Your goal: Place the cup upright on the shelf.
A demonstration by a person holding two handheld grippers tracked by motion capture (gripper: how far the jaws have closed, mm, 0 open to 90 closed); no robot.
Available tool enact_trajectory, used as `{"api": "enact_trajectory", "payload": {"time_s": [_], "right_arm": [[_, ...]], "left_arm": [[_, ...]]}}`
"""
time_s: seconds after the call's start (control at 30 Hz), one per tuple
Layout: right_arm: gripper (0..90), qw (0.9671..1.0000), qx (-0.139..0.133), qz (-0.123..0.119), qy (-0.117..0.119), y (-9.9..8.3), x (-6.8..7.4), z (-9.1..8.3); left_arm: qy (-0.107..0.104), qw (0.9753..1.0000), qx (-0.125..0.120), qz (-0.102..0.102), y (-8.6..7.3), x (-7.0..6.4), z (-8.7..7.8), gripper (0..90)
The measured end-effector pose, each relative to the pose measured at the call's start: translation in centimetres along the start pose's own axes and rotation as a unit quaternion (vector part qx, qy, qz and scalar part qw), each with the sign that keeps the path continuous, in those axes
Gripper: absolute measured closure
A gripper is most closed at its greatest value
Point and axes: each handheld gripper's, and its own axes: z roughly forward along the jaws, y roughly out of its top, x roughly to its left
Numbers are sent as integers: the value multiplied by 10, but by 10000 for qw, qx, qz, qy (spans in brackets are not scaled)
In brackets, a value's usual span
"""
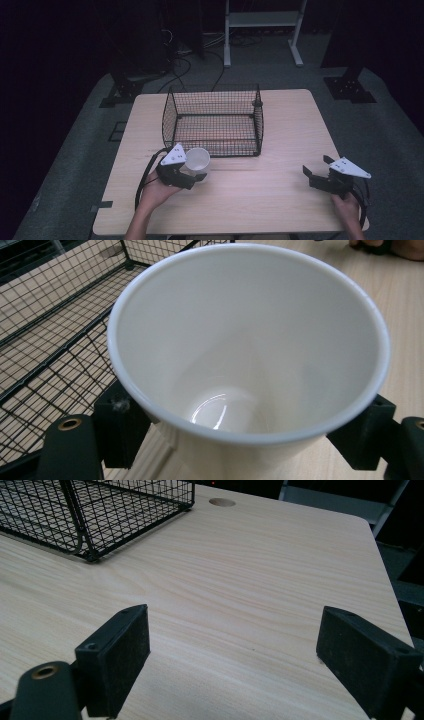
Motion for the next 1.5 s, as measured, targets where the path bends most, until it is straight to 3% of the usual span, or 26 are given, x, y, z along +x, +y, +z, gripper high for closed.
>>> {"api": "enact_trajectory", "payload": {"time_s": [0.9, 1.5], "right_arm": [[131, 10000, -4, 17, -44, 0, -1, 0], [131, 10000, -13, 40, -46, 0, -1, 0]], "left_arm": [[-225, 9993, 139, 277, 38, 10, 1, 215], [-308, 9987, 155, 385, 71, 27, -2, 215]]}}
